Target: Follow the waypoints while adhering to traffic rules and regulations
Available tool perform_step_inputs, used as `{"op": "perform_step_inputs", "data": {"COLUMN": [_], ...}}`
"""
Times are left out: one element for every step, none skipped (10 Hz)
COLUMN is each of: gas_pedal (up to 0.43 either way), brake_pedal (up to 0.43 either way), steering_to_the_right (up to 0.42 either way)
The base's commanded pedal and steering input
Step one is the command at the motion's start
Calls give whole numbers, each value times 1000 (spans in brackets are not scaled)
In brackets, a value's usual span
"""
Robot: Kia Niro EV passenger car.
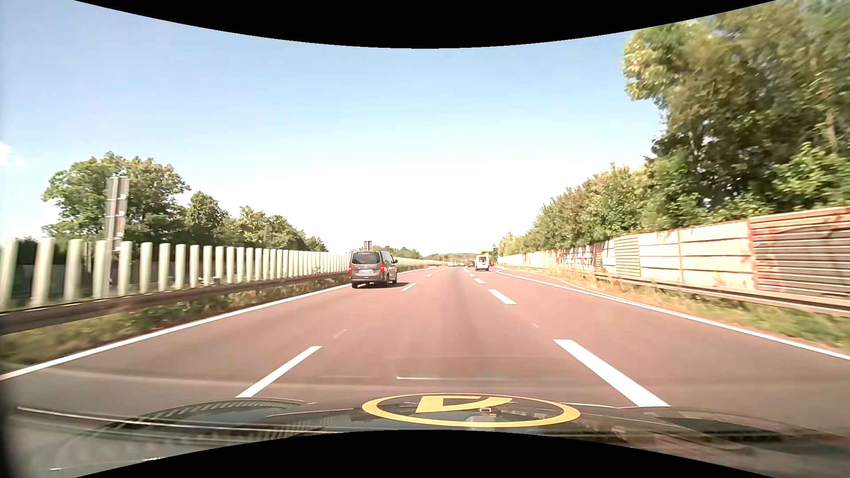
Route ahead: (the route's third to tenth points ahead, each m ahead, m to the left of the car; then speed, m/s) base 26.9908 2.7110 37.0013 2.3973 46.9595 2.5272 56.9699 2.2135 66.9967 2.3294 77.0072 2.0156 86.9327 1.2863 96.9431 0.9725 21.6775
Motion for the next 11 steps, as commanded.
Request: {"op": "perform_step_inputs", "data": {"gas_pedal": [240,248,260,260,248,248,240,228,220,209,209], "brake_pedal": [0,0,0,0,0,0,0,0,0,0,0], "steering_to_the_right": [0,0,0,0,0,0,0,0,0,0,0]}}
